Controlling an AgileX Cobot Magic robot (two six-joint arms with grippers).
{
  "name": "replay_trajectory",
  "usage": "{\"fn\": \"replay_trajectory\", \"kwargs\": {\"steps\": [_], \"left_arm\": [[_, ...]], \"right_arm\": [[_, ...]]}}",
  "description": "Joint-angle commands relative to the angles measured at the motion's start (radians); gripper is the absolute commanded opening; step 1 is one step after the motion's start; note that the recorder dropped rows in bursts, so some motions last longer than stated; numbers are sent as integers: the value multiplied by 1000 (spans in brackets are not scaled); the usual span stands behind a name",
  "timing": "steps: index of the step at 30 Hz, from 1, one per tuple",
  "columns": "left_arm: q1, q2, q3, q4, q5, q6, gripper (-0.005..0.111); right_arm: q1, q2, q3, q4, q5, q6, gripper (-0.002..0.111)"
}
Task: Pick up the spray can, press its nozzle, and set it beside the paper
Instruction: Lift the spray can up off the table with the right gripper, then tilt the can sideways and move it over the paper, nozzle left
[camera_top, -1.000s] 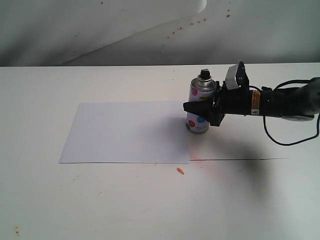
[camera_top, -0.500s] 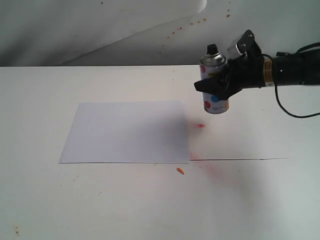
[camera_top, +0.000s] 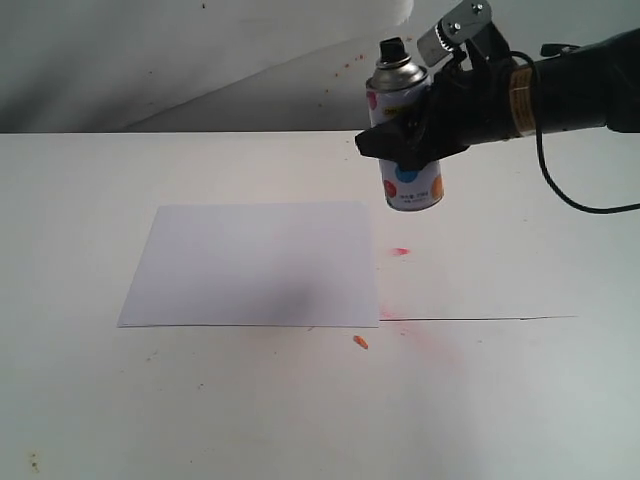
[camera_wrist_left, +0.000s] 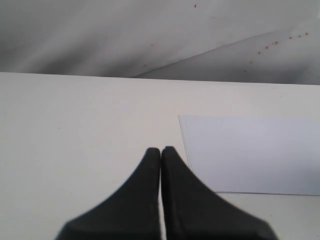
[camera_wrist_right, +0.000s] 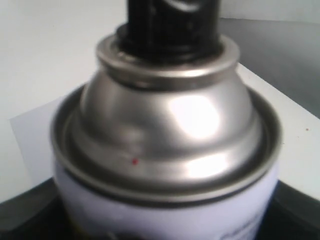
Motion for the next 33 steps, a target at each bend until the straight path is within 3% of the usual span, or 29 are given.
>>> {"fn": "replay_trajectory", "kwargs": {"steps": [1,16,20,24,33], "left_arm": [[-5,-4,4,0,-7,-1,2],[-5,-4,4,0,-7,-1,2],[-5,-4,4,0,-7,-1,2],[-5,-4,4,0,-7,-1,2],[-5,-4,4,0,-7,-1,2]], "right_arm": [[29,-57,60,20,94,36,0],[32,-78,96,22,114,-5,0],[35,-78,142,290,185,-313,0],[86,-78,170,537,383,-624,0],[216,-78,170,964,644,-1148,0]]}}
